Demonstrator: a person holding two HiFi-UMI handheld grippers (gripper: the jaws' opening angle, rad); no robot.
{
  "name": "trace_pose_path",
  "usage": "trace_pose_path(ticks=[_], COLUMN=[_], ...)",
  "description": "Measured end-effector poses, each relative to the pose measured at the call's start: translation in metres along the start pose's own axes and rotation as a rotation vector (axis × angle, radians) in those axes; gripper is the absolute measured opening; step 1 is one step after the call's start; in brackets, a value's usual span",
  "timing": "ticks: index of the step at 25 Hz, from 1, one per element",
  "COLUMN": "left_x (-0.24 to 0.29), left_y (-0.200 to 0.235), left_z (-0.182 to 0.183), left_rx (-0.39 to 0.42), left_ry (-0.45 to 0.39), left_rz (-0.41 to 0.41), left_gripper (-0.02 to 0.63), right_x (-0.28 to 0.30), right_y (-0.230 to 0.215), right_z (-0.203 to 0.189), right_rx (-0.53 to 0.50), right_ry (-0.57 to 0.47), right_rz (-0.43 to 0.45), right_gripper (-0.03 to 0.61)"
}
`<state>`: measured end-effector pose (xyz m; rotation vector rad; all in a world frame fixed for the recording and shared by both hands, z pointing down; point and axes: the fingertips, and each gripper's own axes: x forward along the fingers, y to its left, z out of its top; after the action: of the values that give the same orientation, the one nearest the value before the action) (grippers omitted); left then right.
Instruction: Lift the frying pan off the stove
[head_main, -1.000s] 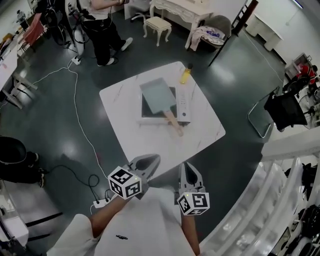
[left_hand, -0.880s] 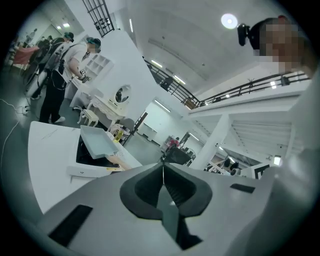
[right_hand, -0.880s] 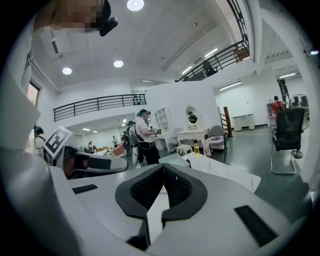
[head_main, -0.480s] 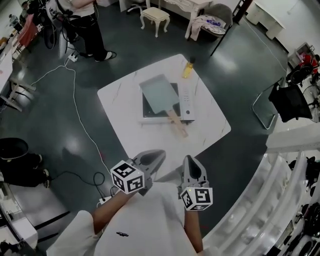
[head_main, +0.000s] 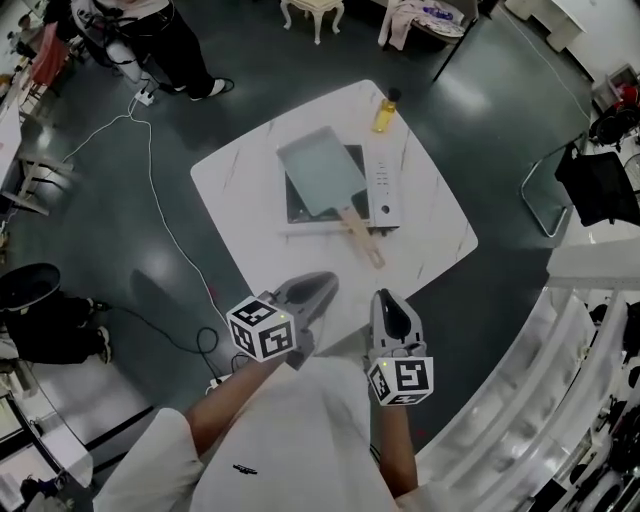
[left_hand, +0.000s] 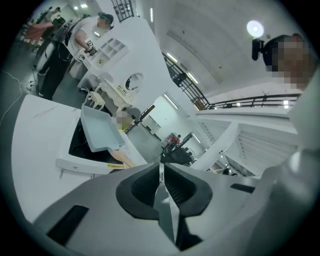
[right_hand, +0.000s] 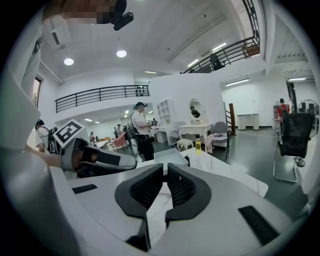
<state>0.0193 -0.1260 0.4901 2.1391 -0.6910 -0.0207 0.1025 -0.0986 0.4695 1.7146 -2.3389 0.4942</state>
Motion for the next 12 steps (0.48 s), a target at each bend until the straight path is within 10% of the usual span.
trace_pose_path(ticks=[12], left_x=[0.052], left_y=[0.053], left_z=[-0.012], left_rx=[-0.115], left_ry=[0.054], left_rz=[0.037], left_gripper=[0.097], right_x=[0.051], right_y=[-0.03], right_z=[-0.029], right_rx=[-0.115], right_ry=[0.051], right_rz=[0.021], right_gripper=[0.117])
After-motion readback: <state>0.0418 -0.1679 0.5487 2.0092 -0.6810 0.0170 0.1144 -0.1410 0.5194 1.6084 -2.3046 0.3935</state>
